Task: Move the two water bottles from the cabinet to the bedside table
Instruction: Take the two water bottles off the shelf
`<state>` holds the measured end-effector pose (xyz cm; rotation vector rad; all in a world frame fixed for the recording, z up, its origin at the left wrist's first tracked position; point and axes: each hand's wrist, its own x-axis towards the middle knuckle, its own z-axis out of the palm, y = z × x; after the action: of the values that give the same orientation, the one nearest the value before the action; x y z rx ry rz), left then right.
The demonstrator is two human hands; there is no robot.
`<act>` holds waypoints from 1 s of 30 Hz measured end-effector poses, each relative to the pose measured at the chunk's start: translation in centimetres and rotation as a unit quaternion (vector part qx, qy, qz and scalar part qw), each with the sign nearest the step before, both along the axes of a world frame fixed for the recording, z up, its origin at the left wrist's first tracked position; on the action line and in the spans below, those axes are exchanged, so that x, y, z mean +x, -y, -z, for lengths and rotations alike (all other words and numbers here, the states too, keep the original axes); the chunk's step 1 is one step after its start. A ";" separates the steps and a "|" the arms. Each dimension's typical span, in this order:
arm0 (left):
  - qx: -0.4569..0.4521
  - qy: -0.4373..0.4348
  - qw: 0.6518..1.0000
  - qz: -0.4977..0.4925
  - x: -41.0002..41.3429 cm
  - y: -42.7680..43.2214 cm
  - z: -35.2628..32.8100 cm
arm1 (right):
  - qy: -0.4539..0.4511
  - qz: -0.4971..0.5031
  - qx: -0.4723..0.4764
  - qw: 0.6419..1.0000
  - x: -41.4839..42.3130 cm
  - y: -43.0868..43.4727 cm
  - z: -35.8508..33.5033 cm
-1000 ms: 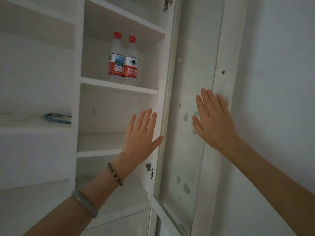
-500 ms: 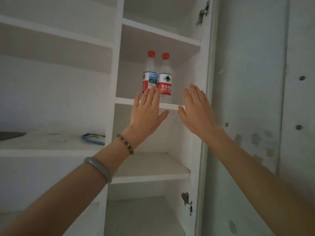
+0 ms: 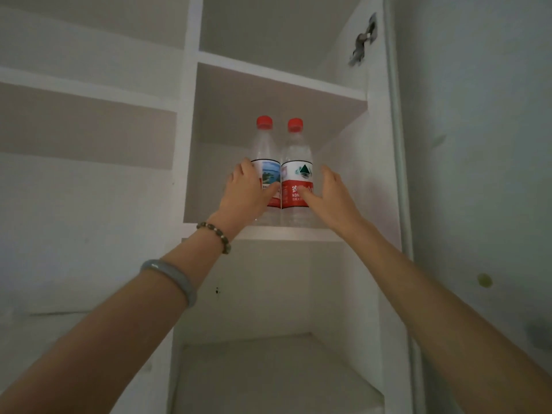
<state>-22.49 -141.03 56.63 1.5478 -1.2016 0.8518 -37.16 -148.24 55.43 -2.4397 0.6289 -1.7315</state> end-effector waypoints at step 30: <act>-0.020 -0.139 0.988 0.064 -3.7 -7.3 -0.4 | 0.112 -0.213 0.121 0.963 -0.5 -2.6 -1.7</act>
<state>-26.16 -133.69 57.04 1.4831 -1.0601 0.5517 -37.66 -145.68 57.14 -1.9906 0.2470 -1.6093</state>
